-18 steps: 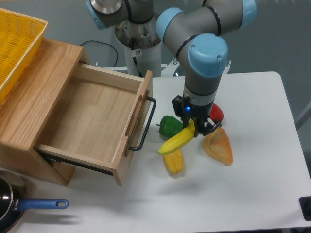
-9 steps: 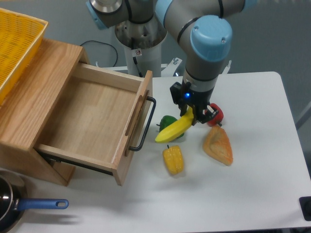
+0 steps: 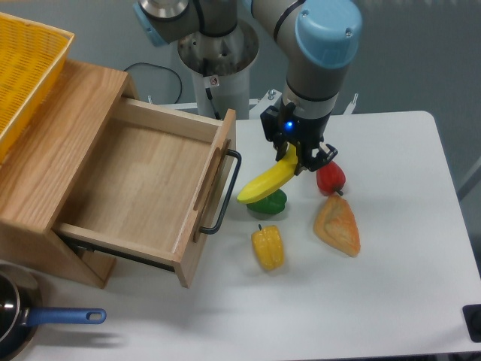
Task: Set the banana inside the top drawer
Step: 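Lift the banana up off the table, then carry the banana over the open wooden drawer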
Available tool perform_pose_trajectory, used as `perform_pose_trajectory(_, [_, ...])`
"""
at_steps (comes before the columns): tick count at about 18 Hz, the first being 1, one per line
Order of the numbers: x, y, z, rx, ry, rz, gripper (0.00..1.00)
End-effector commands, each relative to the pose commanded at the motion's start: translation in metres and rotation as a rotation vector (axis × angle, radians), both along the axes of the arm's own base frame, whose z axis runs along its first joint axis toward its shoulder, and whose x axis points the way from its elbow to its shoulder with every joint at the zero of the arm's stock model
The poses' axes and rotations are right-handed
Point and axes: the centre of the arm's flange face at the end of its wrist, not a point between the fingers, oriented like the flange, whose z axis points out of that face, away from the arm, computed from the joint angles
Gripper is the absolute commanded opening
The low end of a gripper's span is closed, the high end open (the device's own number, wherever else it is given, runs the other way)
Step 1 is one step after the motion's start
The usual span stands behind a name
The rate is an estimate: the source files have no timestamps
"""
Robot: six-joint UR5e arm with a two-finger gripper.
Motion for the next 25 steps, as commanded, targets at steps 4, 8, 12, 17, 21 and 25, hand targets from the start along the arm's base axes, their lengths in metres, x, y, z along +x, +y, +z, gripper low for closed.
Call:
perform_pose_trajectory(4, [-0.001, -0.012, 0.015, 0.071, -0.036, 0.037, 0.43])
perform_pose_trajectory(8, [0.014, -0.021, 0.031, 0.069, -0.052, 0.041, 0.43])
perform_pose_trajectory(12, [0.027, -0.020, 0.041, 0.069, -0.060, 0.032, 0.43])
perform_pose_trajectory(17, [0.052, -0.006, 0.051, 0.098, -0.090, 0.071, 0.43])
perform_pose_trajectory(21, [0.073, 0.006, 0.057, 0.099, -0.096, 0.108, 0.43])
perform_pose_trajectory(25, [0.092, 0.022, 0.059, 0.104, -0.115, 0.145, 0.43])
